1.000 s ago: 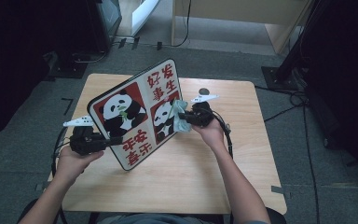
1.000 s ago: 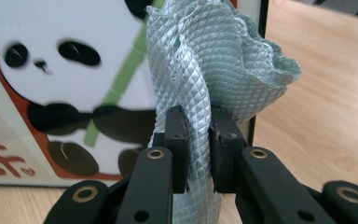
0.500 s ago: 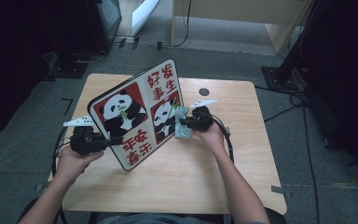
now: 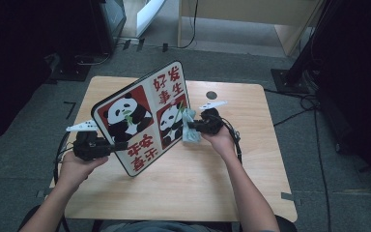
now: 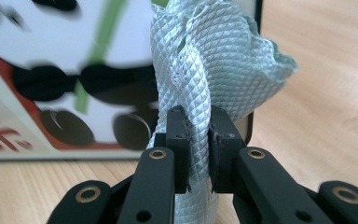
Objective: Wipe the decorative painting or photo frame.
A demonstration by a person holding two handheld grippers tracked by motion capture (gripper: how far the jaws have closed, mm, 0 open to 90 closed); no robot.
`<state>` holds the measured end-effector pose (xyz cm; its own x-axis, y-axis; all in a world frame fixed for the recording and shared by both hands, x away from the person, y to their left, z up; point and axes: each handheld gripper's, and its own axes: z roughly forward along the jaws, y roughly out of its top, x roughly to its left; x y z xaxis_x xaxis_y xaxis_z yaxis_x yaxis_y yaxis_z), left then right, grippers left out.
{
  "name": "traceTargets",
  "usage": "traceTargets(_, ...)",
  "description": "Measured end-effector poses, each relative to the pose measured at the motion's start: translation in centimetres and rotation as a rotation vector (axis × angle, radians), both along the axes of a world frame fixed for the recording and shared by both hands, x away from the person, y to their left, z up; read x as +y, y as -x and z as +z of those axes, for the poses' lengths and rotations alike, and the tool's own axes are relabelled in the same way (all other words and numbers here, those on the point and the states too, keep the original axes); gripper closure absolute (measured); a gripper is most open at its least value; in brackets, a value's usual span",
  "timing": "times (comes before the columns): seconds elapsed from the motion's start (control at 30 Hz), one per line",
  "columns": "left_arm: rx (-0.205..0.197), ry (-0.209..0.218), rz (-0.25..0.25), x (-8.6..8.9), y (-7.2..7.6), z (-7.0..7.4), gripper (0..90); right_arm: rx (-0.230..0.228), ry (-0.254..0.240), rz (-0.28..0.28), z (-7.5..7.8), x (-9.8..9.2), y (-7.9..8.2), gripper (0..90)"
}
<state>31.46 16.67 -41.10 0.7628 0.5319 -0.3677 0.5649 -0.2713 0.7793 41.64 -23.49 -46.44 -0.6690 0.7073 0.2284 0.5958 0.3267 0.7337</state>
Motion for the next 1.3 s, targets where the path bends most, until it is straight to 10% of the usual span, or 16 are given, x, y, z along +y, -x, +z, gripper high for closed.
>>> traceTargets(0.7,0.003,0.002,0.012,-0.2,0.1,0.0,77.0,-0.213,-0.125,0.064,10.8,1.6,1.3,81.2)
traceTargets(1.3,-0.001,0.001,0.019,-0.3,0.4,-0.1,76.9,-0.292,-0.153,0.156,14.0,5.3,1.0,80.9)
